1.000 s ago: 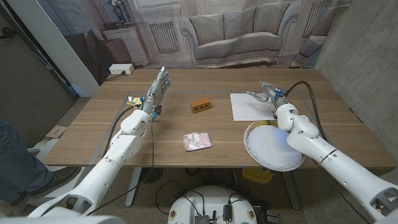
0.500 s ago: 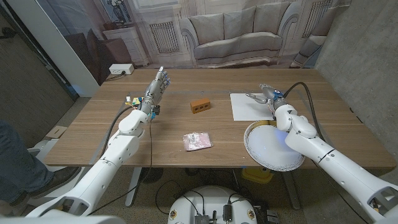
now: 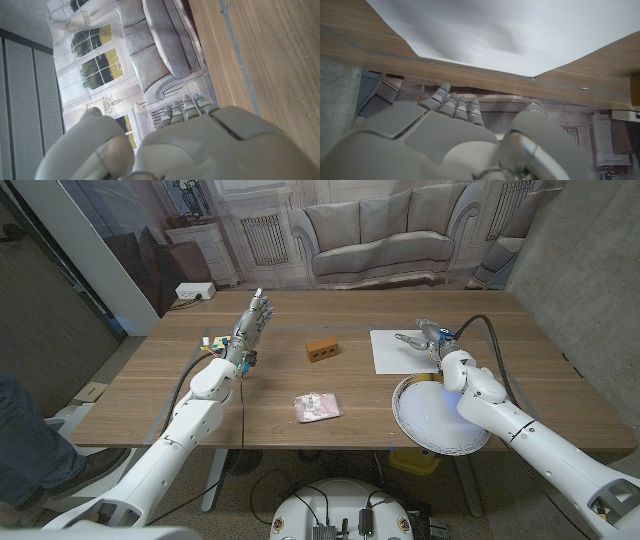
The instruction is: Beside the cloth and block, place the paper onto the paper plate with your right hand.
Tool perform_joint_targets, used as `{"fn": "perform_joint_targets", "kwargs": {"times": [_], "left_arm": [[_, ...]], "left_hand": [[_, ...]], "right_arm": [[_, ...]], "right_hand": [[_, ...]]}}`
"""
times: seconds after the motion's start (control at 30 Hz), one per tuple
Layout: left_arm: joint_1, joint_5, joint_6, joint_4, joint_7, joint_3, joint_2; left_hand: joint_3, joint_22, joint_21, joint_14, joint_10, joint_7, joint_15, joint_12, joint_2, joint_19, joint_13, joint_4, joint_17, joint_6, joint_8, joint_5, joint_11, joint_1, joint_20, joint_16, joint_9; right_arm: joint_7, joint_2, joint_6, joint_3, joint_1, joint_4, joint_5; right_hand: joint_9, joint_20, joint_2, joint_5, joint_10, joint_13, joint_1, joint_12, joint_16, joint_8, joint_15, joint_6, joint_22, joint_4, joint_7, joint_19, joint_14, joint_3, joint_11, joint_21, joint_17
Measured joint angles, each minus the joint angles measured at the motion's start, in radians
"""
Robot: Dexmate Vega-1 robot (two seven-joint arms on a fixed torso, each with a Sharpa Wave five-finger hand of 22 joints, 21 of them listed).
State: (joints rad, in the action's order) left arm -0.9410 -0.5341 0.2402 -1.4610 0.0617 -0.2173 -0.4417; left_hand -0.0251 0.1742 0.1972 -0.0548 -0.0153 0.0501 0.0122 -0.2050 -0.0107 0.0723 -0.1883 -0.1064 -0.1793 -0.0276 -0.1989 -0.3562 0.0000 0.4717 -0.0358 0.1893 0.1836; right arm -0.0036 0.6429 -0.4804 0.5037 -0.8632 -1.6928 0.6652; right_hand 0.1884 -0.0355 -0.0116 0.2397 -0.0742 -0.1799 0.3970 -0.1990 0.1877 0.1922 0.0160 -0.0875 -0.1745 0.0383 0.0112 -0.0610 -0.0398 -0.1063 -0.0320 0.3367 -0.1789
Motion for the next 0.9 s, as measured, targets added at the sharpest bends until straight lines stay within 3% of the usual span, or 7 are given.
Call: {"fn": "perform_joint_targets", "kwargs": {"times": [0.9], "left_arm": [[-0.014, -0.002, -0.003, -0.027, -0.028, -0.012, -0.011]], "left_hand": [[-0.004, 0.0, 0.0, 0.0, 0.0, -0.002, 0.0, 0.0, 0.004, 0.0, 0.0, -0.004, 0.0, 0.002, 0.0, 0.0, 0.0, 0.004, 0.0, 0.0, 0.0]], "right_arm": [[0.01, -0.014, -0.006, 0.012, 0.013, 0.055, 0.001]], "right_hand": [[0.0, 0.011, 0.003, 0.004, 0.04, -0.004, 0.003, 0.008, 0.0, -0.004, 0.011, 0.016, 0.0, -0.006, 0.016, 0.011, 0.011, -0.001, 0.007, -0.016, 0.0]]}}
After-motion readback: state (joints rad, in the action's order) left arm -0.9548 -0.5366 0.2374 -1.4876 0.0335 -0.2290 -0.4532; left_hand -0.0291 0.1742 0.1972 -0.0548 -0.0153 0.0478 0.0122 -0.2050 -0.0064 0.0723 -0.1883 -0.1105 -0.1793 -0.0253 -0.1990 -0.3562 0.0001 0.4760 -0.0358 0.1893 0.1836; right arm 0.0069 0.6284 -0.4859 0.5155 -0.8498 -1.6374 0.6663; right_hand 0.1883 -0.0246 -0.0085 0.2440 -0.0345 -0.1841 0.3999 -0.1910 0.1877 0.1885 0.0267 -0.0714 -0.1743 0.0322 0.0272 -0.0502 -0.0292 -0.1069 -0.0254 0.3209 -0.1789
